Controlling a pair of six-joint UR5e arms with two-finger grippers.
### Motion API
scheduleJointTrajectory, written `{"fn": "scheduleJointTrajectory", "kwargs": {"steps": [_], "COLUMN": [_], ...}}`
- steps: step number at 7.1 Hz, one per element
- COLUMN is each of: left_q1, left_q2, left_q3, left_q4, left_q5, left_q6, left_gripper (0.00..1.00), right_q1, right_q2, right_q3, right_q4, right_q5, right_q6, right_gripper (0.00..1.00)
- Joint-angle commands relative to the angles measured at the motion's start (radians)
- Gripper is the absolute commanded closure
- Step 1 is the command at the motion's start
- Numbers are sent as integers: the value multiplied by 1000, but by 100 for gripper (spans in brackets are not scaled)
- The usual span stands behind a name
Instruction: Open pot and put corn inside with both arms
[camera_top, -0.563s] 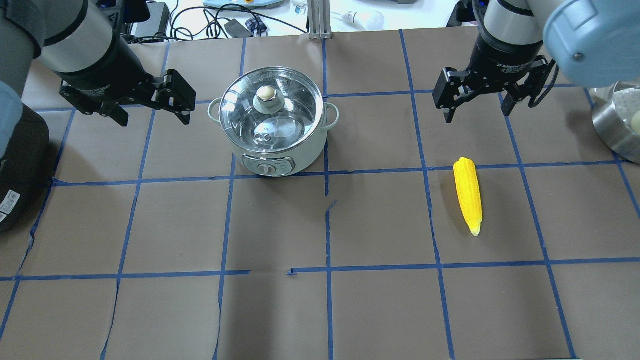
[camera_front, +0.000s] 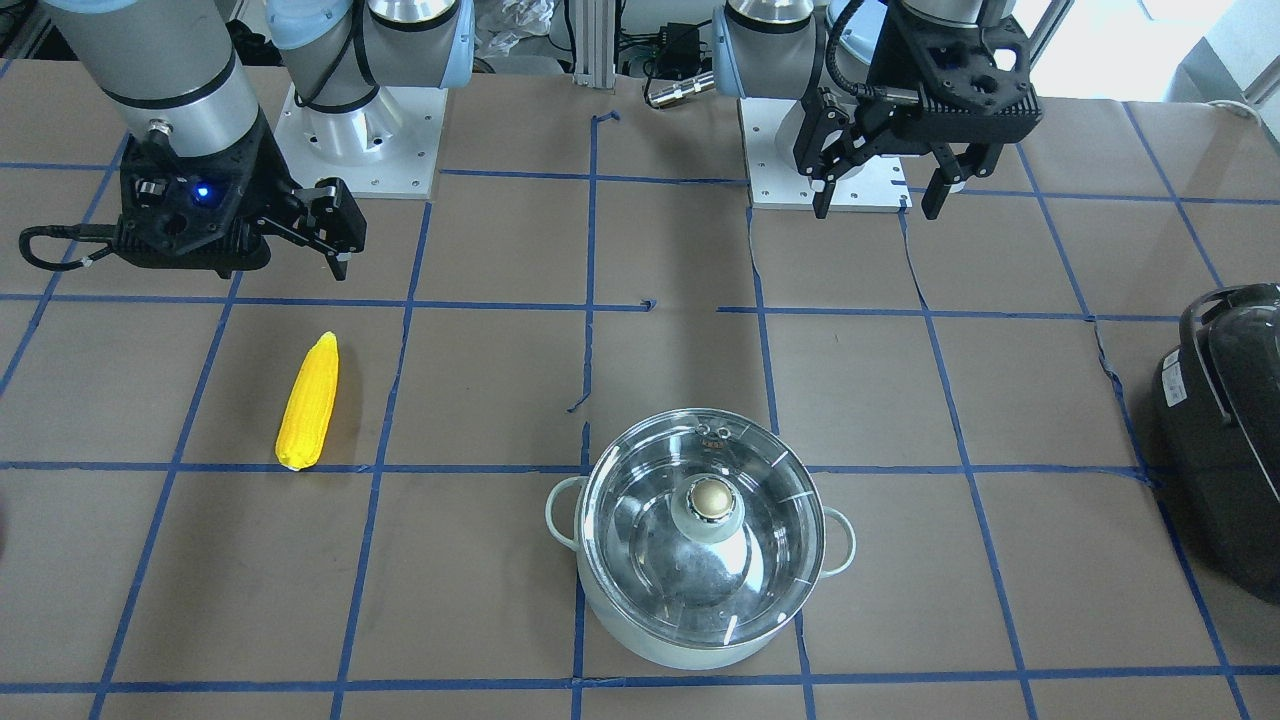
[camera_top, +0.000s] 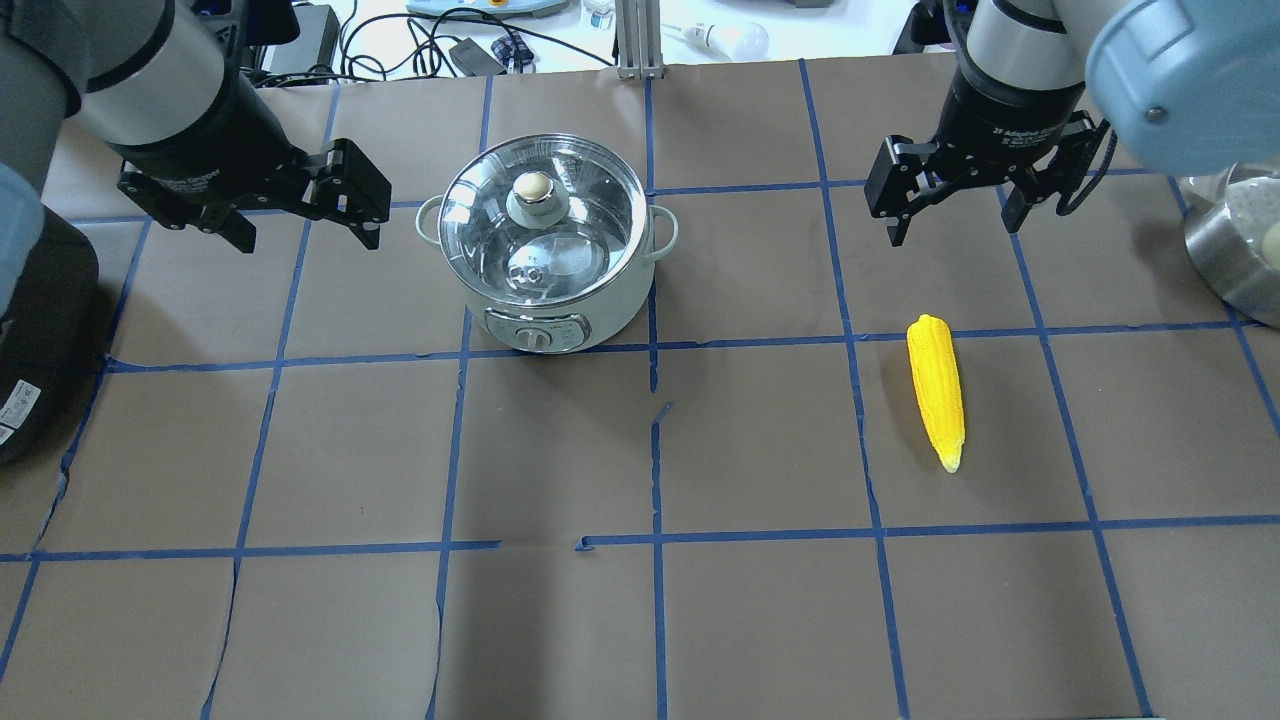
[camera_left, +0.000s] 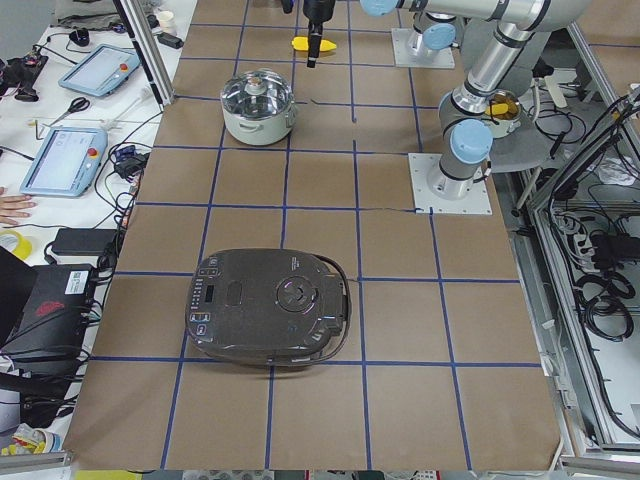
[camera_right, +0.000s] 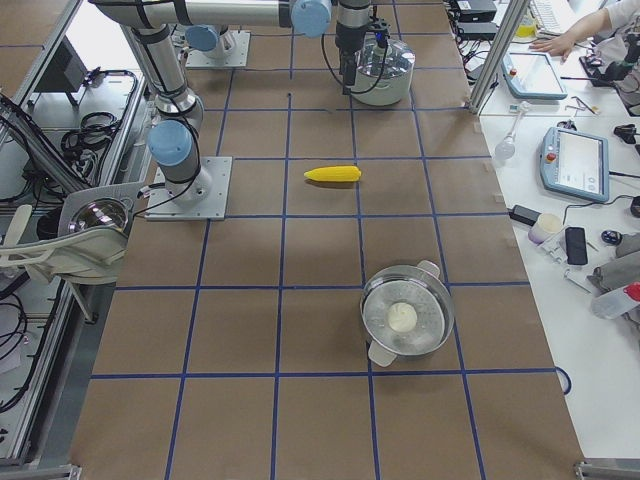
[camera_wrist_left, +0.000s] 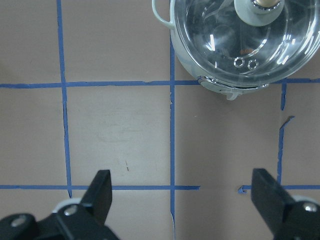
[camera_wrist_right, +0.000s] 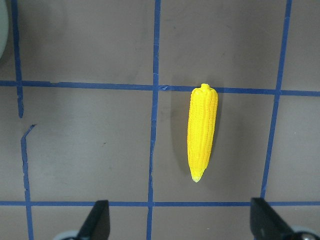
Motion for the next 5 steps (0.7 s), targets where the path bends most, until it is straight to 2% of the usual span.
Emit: {"fn": "scheduleJointTrajectory", "kwargs": {"steps": [1,5], "left_q1": [1,-2], "left_q2": [-1,-1], "left_q3": [2,10], "left_q4": [-2,-1], "left_q5": [6,16], "left_q6": [-2,12], "left_gripper": [0,0], "right_q1": [-1,-1], "right_q2": [0,1], "right_q3": [0,0], "right_q4": [-1,11], "right_q5": [0,-3], "right_q6": [1,4], "right_gripper": [0,0]}}
